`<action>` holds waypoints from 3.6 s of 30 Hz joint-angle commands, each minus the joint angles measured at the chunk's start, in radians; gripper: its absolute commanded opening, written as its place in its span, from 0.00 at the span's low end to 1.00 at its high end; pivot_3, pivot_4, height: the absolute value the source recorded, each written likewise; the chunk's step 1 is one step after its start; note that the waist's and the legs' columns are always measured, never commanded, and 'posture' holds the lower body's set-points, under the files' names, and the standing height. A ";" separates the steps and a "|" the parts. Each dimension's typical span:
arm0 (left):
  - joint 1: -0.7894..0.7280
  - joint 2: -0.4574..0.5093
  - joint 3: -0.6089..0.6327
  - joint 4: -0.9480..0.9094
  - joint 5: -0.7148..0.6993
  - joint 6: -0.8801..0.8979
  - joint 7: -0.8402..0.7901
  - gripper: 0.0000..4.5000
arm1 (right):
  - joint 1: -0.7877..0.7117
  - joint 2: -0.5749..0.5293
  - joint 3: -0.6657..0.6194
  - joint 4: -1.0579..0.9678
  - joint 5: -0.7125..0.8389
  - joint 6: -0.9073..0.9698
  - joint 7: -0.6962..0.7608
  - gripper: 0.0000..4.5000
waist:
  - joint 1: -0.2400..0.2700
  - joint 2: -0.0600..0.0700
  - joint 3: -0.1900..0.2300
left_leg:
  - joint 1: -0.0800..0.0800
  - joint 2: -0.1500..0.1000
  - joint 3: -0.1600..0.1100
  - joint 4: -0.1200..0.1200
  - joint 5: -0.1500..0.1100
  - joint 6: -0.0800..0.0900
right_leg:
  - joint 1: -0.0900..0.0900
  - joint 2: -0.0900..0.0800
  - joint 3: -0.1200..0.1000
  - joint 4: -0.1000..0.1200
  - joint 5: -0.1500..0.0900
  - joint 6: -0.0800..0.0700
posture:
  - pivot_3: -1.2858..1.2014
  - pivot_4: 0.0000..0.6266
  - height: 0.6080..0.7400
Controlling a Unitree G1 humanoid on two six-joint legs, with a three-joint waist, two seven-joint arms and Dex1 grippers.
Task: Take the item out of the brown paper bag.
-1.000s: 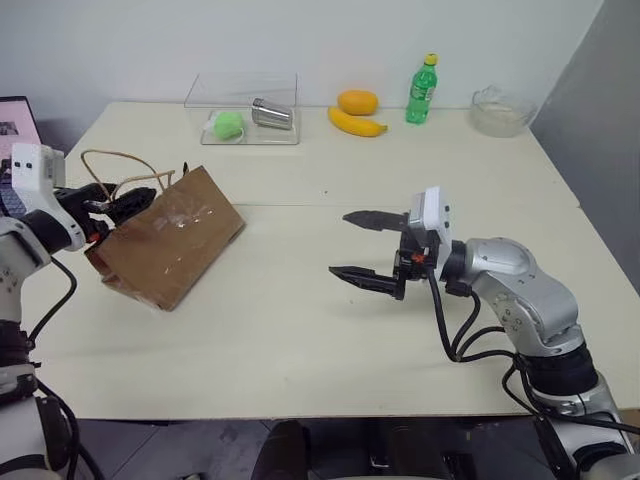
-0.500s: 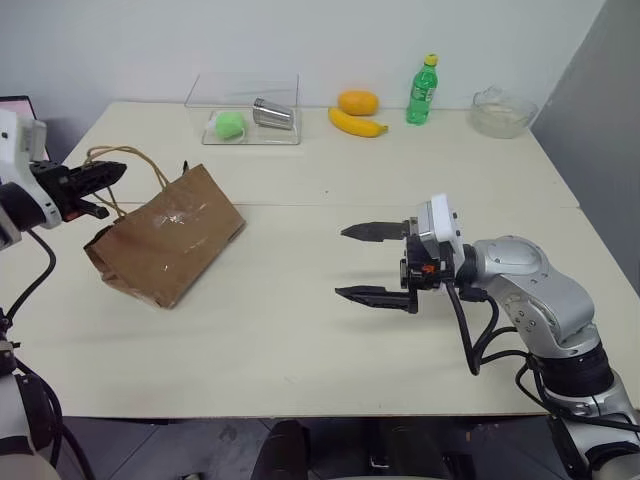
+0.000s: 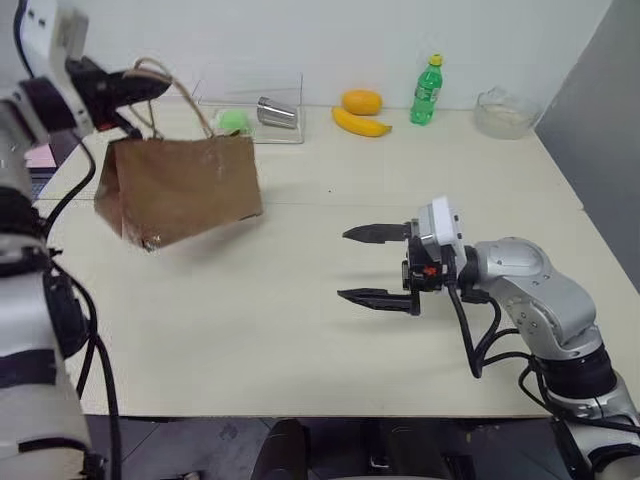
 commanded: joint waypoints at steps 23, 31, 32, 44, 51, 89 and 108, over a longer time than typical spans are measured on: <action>-0.314 -0.411 0.054 0.353 0.093 -0.173 0.082 0.01 | 0.280 -0.050 -0.296 -0.297 0.040 0.081 -0.389 1.00 | -0.007 -0.002 0.002 | 0.000 0.000 0.004 0.000 0.000 0.000 | -0.001 0.001 0.001 0.002 0.000 0.000 | 0.52 0.24 1.00; -0.333 -0.430 0.067 0.366 0.113 -0.178 0.136 0.01 | 0.283 -0.049 -0.289 -0.307 0.045 0.086 -0.409 1.00 | -0.008 -0.002 0.002 | 0.000 -0.002 0.003 0.000 0.000 0.000 | -0.001 0.001 0.001 0.003 0.000 0.000 | 0.52 0.24 1.00; -0.333 -0.431 0.068 0.368 0.116 -0.181 0.145 0.01 | 0.285 -0.050 -0.288 -0.306 0.044 0.084 -0.408 1.00 | -0.008 -0.002 0.002 | 0.000 -0.002 0.003 0.000 0.000 0.000 | -0.001 0.001 0.001 0.003 0.000 0.000 | 0.52 0.24 1.00; -0.342 -0.466 0.064 0.383 0.177 -0.196 0.310 0.01 | 0.291 -0.049 -0.278 -0.286 0.032 0.066 -0.394 1.00 | -0.007 -0.002 0.002 | 0.000 -0.002 0.004 0.001 0.000 0.000 | -0.001 0.001 0.001 0.003 0.000 0.000 | 0.52 0.24 1.00; -0.345 -0.477 0.071 0.390 0.183 -0.168 0.351 0.01 | 0.303 -0.053 -0.291 -0.273 0.030 0.052 -0.387 1.00 | -0.007 -0.002 0.002 | 0.001 -0.004 0.003 0.002 0.000 0.000 | -0.001 0.000 0.002 0.006 0.000 0.000 | 0.52 0.24 1.00; -0.336 -0.561 0.119 0.404 0.203 -0.110 0.664 0.01 | 0.263 -0.039 -0.246 -0.231 0.015 0.017 -0.400 1.00 | -0.008 -0.003 0.002 | 0.000 -0.009 0.001 0.012 0.000 0.000 | -0.001 -0.004 0.003 0.015 0.000 0.000 | 0.52 0.24 1.00; -0.174 -0.347 -0.069 0.315 0.335 -0.080 0.242 0.01 | 0.280 -0.025 -0.214 -0.242 0.014 0.015 -0.419 1.00 | -0.008 -0.003 0.002 | 0.001 -0.010 0.001 0.012 0.000 0.000 | -0.001 -0.004 0.003 0.015 0.000 0.000 | 0.52 0.24 1.00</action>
